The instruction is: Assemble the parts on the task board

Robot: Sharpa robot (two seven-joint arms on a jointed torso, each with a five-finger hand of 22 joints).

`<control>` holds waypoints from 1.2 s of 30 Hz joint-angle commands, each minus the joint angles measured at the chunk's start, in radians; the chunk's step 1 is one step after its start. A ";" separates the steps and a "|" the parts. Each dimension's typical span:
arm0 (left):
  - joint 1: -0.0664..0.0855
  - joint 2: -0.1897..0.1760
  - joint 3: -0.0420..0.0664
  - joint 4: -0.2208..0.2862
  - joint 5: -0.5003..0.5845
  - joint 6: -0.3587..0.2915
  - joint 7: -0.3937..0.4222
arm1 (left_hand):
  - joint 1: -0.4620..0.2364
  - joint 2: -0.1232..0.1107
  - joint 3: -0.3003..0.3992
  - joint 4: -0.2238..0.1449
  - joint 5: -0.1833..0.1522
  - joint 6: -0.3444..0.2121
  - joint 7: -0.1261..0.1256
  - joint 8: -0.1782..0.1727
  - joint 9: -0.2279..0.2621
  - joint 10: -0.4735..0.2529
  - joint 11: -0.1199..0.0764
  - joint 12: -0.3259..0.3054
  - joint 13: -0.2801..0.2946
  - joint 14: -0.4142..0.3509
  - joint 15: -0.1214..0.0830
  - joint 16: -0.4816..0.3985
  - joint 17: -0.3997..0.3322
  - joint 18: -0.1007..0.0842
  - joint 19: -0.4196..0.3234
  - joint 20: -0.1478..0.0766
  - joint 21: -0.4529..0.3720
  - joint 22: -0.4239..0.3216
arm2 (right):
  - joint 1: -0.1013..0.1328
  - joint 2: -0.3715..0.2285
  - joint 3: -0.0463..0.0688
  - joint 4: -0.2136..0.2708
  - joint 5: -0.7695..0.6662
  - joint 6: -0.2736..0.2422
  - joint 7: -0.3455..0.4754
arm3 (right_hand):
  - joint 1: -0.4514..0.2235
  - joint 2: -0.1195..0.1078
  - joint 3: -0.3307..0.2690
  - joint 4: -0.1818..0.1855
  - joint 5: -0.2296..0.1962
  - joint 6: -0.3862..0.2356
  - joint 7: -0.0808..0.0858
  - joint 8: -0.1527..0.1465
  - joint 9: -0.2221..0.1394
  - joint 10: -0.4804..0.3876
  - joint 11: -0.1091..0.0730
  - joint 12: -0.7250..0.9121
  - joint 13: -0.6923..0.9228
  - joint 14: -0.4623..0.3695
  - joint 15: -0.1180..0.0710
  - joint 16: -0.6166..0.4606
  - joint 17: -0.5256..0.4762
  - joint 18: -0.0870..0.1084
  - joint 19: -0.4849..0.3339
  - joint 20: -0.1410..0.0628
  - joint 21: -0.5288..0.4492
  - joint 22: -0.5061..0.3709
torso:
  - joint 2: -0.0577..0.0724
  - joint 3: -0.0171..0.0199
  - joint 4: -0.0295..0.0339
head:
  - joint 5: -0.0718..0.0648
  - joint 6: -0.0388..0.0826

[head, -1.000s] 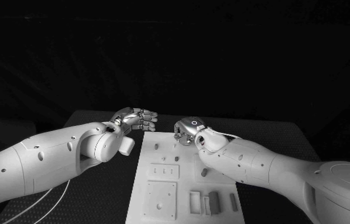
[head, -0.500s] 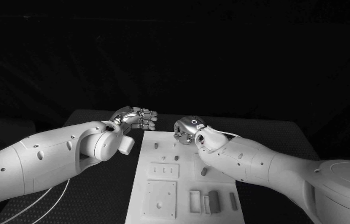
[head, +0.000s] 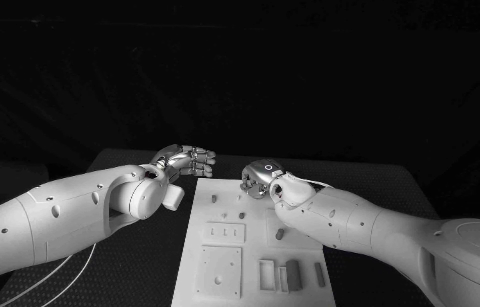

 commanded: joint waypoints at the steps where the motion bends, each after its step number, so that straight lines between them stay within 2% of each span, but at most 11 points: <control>1: 0.002 0.001 0.001 0.001 -0.005 0.001 0.012 | -0.011 0.000 0.001 -0.008 0.007 -0.003 0.001 0.000 -0.002 0.006 0.001 -0.005 0.002 0.002 0.003 -0.005 0.001 0.013 -0.001 0.007 -0.005 0.002 | -0.004 0.000 -0.002 0.003 -0.013 0.041 -0.004 | 0.012 -0.001 0.002 0.004 0.003 0.013 0.009 0.006 0.002 0.006 -0.002 -0.005 0.001 0.003 -0.006 0.005 0.001 0.061 0.000 -0.005 0.006 0.021 | 0.000 0.0001 0.0009 | -0.001 -0.001; 14: 0.002 0.003 0.001 -0.001 -0.005 0.002 0.011 | -0.012 0.000 0.001 -0.010 0.007 -0.004 0.001 0.001 -0.002 0.006 0.001 -0.006 0.002 0.002 0.003 -0.007 0.003 0.013 -0.001 0.008 -0.005 0.002 | -0.004 0.007 -0.002 0.006 -0.004 0.015 -0.005 | 0.010 -0.002 0.003 0.004 0.003 0.011 0.010 0.004 0.001 0.007 -0.002 -0.007 0.002 0.003 -0.006 0.005 0.001 0.061 -0.001 -0.005 0.007 0.020 | 0.001 -0.0006 0.0017 | -0.001 0.000; 24: 0.002 0.003 0.001 -0.004 -0.005 0.004 0.009 | -0.013 0.000 0.002 -0.010 0.007 -0.004 0.001 0.001 -0.002 0.006 0.001 -0.006 0.002 0.002 0.003 -0.008 0.004 0.013 -0.001 0.008 -0.006 0.003 | -0.003 0.005 -0.002 0.009 0.023 -0.031 -0.001 | 0.003 -0.012 0.006 0.004 0.003 -0.035 0.022 -0.024 -0.010 0.010 0.009 -0.016 0.009 0.003 0.004 0.005 0.001 0.061 -0.003 -0.003 0.010 0.018 | 0.001 -0.0013 0.0012 | -0.001 -0.001; 36: 0.002 0.006 0.001 -0.011 -0.005 0.002 0.010 | -0.013 -0.001 0.003 -0.012 0.007 -0.005 0.001 0.000 -0.003 0.006 0.001 -0.008 0.002 0.003 0.004 -0.010 0.006 0.014 -0.001 0.008 -0.006 0.003 | -0.003 0.004 -0.002 0.024 0.047 -0.025 0.014 | 0.003 -0.031 0.005 0.004 0.003 -0.058 0.028 -0.037 -0.013 0.010 0.015 -0.022 0.014 0.003 0.009 0.004 0.000 0.061 -0.004 -0.005 0.011 0.017 | 0.001 -0.0010 0.0006 | -0.001 -0.003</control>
